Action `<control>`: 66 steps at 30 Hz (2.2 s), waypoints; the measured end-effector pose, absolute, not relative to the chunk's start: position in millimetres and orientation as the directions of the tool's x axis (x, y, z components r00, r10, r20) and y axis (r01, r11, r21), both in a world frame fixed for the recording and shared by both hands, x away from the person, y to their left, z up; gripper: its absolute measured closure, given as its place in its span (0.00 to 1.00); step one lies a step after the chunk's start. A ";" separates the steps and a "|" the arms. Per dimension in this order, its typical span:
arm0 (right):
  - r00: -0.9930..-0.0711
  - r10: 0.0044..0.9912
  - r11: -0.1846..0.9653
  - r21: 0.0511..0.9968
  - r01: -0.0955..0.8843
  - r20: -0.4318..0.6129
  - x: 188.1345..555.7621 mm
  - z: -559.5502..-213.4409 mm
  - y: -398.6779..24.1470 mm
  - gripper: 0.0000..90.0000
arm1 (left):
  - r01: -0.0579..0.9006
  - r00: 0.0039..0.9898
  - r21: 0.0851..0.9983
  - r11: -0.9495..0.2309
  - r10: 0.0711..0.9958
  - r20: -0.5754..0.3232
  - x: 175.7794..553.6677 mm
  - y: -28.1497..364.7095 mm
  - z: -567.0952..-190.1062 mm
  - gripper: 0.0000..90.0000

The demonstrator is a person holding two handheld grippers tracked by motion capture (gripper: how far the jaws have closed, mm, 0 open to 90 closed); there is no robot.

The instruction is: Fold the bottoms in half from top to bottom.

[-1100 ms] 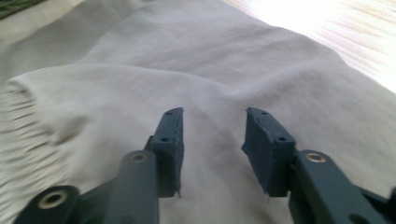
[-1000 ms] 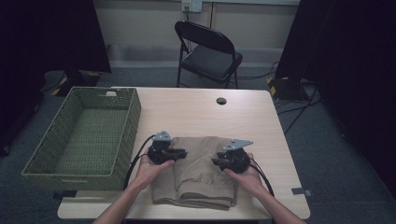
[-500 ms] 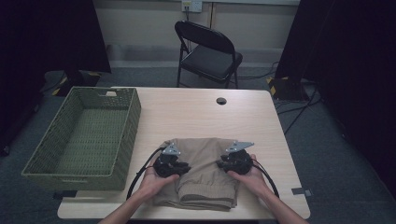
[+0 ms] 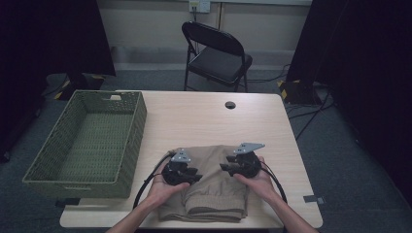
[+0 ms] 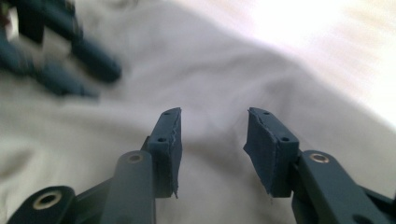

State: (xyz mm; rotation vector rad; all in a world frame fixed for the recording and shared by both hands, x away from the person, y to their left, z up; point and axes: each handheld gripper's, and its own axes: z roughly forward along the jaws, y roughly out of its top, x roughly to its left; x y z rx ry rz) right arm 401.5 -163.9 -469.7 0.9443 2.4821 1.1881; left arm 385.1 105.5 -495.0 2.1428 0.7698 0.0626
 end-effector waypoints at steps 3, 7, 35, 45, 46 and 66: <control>-0.761 0.645 0.450 0.771 0.452 0.069 407.6 -465.9 -162.6 0.57 | 0.489 0.810 0.735 -0.470 0.558 -0.182 383.6 103.1 -497.8 0.70; -0.756 0.651 0.439 0.779 0.449 0.069 429.9 -462.6 -152.4 0.48 | 0.482 0.813 0.742 -0.466 0.553 -0.181 382.7 104.1 -499.1 0.68; -0.797 0.603 0.531 0.728 0.433 0.034 473.8 -501.4 -109.0 0.33 | 0.490 0.812 0.742 -0.458 0.549 -0.197 384.2 104.2 -499.4 0.65; -0.792 0.610 0.521 0.734 0.436 0.038 476.1 -502.3 -109.7 0.42 | 0.494 0.810 0.743 -0.452 0.549 -0.205 385.0 104.4 -499.7 0.65; -0.800 0.599 0.524 0.735 0.431 0.042 475.6 -501.7 -109.8 0.46 | 0.493 0.811 0.743 -0.452 0.549 -0.204 385.0 104.3 -499.7 0.65; -0.805 0.572 0.483 0.728 0.487 0.159 476.1 -499.6 -117.2 0.95 | 0.493 0.810 0.743 -0.452 0.551 -0.202 385.9 103.7 -499.7 0.65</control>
